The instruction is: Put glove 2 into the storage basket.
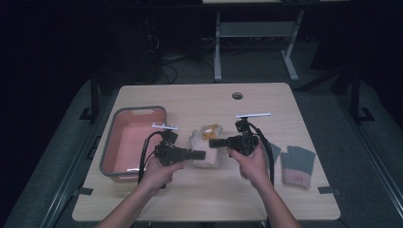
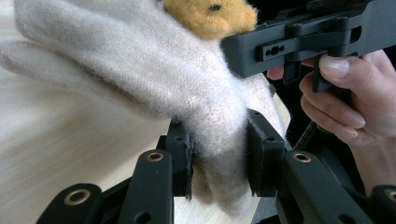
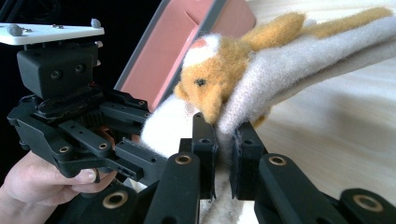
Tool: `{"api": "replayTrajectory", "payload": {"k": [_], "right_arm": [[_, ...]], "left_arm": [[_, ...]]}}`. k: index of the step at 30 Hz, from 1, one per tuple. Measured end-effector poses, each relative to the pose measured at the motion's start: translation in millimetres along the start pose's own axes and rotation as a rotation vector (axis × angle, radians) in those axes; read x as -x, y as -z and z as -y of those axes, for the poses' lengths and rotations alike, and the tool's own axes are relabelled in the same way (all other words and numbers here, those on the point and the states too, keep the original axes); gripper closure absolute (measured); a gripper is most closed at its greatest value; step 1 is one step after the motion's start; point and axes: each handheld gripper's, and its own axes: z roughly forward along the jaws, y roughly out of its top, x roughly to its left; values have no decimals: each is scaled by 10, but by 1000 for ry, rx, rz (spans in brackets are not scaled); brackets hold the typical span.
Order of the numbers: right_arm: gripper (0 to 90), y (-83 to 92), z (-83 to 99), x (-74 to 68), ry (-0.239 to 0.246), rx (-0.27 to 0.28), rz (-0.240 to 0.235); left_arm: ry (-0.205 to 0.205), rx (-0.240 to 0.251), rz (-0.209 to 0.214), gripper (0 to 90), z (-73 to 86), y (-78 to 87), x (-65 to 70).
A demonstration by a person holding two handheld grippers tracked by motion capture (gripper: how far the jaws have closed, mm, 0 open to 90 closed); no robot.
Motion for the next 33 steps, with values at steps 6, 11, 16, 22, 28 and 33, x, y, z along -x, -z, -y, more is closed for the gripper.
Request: {"api": "replayTrajectory", "payload": {"k": [6,11,16,22,28,33], "right_arm": [[824,-9,-108,-90,16,14,-18],[824,-31,-176,-141,19,17,-31],[825,-69,-276,-174,15,21,-52],[825,-100,-361,-227,22,21,-65],[825,-160,-479,-331,38,15,-76],[825,-198,-548,-397,51,13,-80]], "left_arm": [[-12,19,-7,663,-87,124,13],[-14,26,-15,663,-146,197,10],[-18,34,-20,663,-219,276,-9],[-16,43,-21,663,-281,368,-20],[-9,60,-20,664,-337,512,-47],[-8,67,-23,663,-378,597,-55]]}}
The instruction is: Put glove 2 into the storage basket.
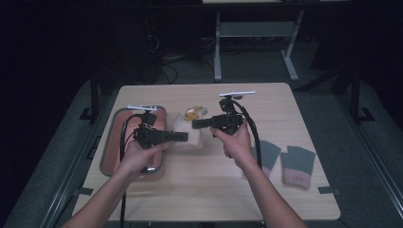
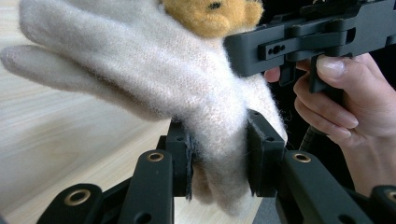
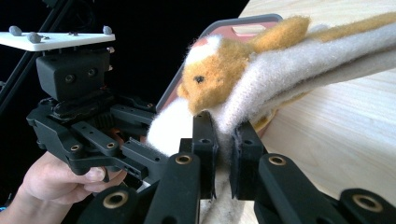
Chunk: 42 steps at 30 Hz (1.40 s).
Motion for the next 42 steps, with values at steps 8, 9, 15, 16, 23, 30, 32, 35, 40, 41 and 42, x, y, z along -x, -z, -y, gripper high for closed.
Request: {"api": "replayTrajectory", "payload": {"k": [8,9,15,16,23,30,32,35,40,41,42], "right_arm": [[824,-116,-125,-82,14,-8,-22],[825,-130,-136,-91,11,-13,-24],[825,-204,-200,-150,16,-22,-33],[825,-212,-207,-154,20,-23,-34],[824,-303,-280,-227,31,-29,-44],[824,-389,-322,-281,29,-34,-62],[824,-424,-333,-299,34,-38,-62],[824,-500,-359,-332,38,-44,-66],[824,-572,-379,-351,35,-51,-70],[824,-610,-388,-360,39,-57,-71],[824,-625,-392,-365,38,-57,-70]], "left_arm": [[15,11,-10,663,-52,163,-45],[16,13,-14,663,-54,177,-47],[24,20,-14,663,-68,259,-80],[26,24,-14,663,-70,268,-84],[26,33,-22,663,-97,388,-116],[23,33,-33,663,-115,509,-152],[30,33,-35,663,-110,548,-172],[36,39,-39,662,-102,607,-208],[45,38,-43,662,-92,662,-253],[49,39,-48,662,-88,687,-268],[51,41,-49,662,-85,698,-278]]}}
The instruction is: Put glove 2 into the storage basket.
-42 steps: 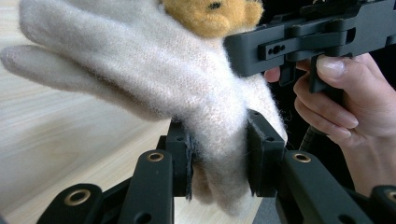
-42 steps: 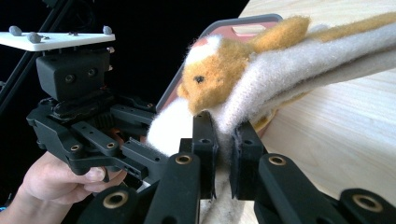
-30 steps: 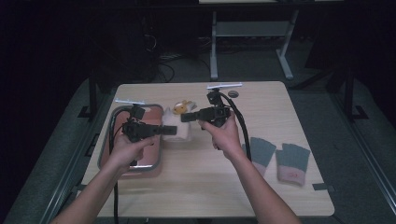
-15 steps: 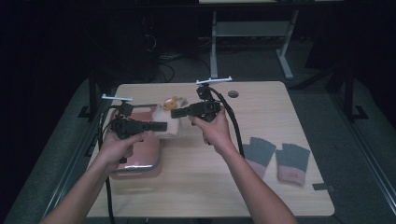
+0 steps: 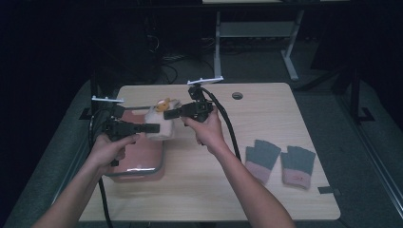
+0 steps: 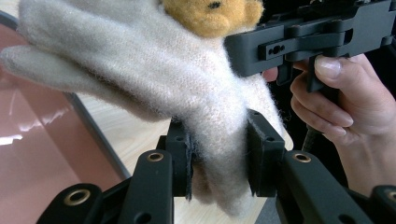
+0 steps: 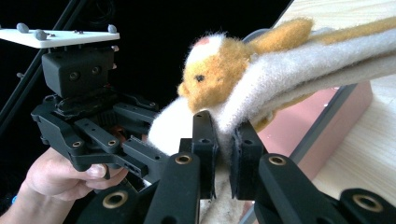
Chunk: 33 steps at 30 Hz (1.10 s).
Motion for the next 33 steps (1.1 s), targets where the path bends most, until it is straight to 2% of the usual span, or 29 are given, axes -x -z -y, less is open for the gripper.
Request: {"api": "replayTrajectory", "payload": {"k": [11,16,27,33], "right_arm": [[824,-215,-56,-35,18,-26,-4],[824,-316,-61,-31,6,-34,-21],[824,-517,-81,-76,12,-59,-30],[823,-637,-68,-50,10,-78,-33]], "left_arm": [[28,8,-20,663,50,146,-124],[37,9,-27,663,72,199,-162],[61,10,-49,663,137,349,-272],[78,-2,-65,662,187,388,-344]]}}
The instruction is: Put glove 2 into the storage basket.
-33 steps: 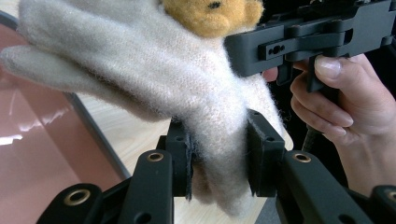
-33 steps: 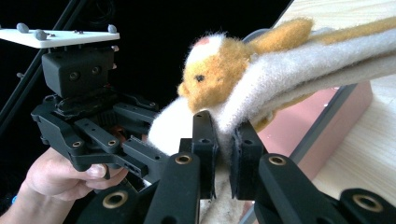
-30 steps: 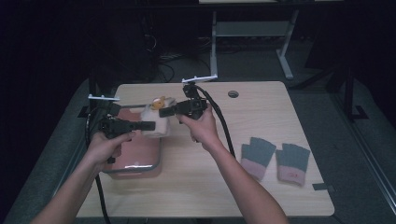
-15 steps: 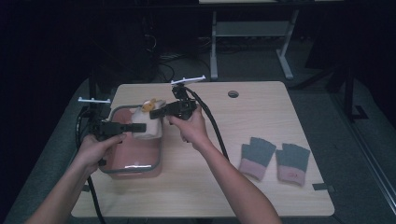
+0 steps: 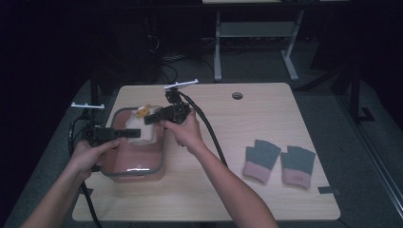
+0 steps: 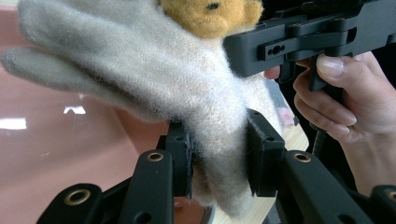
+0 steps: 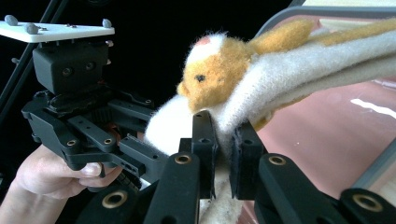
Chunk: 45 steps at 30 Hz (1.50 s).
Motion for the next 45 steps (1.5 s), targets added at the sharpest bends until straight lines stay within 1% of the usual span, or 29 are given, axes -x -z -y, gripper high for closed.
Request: {"api": "replayTrajectory", "payload": {"k": [1,2,5,8,12,15,16,17,18,21,23,26,29,30,32,34,36,37,38,40,42,43,44,45], "right_arm": [[823,0,0,0,0,0,0],[823,-48,6,13,-5,-10,0],[823,-105,13,30,-13,-18,1],[823,-144,16,43,-16,-24,0],[823,-255,35,93,-24,-38,-9],[823,-292,47,115,-32,-39,-15],[822,-331,62,144,-38,-45,-20],[822,-331,62,144,-38,-45,-20],[823,-375,76,166,-43,-51,-20],[823,-421,90,194,-48,-58,-19],[823,-459,107,223,-51,-67,-19],[822,-510,133,273,-59,-75,-17],[821,-535,147,300,-70,-76,-22],[820,-568,166,337,-74,-87,-22],[820,-581,173,344,-80,-89,-20],[820,-631,204,389,-91,-100,-15],[820,-645,213,399,-95,-102,-12],[819,-673,227,412,-88,-115,9],[818,-689,233,422,-88,-121,18],[816,-713,242,432,-84,-131,38],[815,-723,246,433,-84,-135,47],[813,-733,250,434,-77,-144,53],[810,-751,258,433,-63,-156,76],[810,-751,258,433,-63,-156,76]], "left_arm": [[0,0,0,662,0,0,0],[6,-5,-4,662,17,7,-30],[10,-8,-9,663,33,15,-58],[24,-7,-14,662,60,25,-106],[49,-15,-19,662,109,39,-194],[56,-16,-22,663,129,41,-224],[61,-24,-26,663,148,37,-259],[61,-24,-26,663,148,37,-259],[68,-27,-27,663,168,32,-293],[75,-27,-28,663,188,25,-325],[83,-46,-40,663,211,15,-360],[91,-54,-51,663,233,-4,-393],[98,-57,-54,662,253,-16,-422],[103,-64,-61,663,269,-29,-444],[107,-70,-65,663,281,-39,-459],[111,-79,-72,662,299,-57,-481],[109,-87,-87,662,317,-86,-500],[102,-100,-104,662,326,-112,-507],[102,-100,-104,662,326,-112,-507],[99,-114,-126,662,339,-149,-526],[106,-119,-132,662,346,-164,-528],[106,-124,-137,663,349,-170,-530],[107,-133,-144,663,359,-188,-536],[107,-133,-144,663,359,-188,-536]]}}
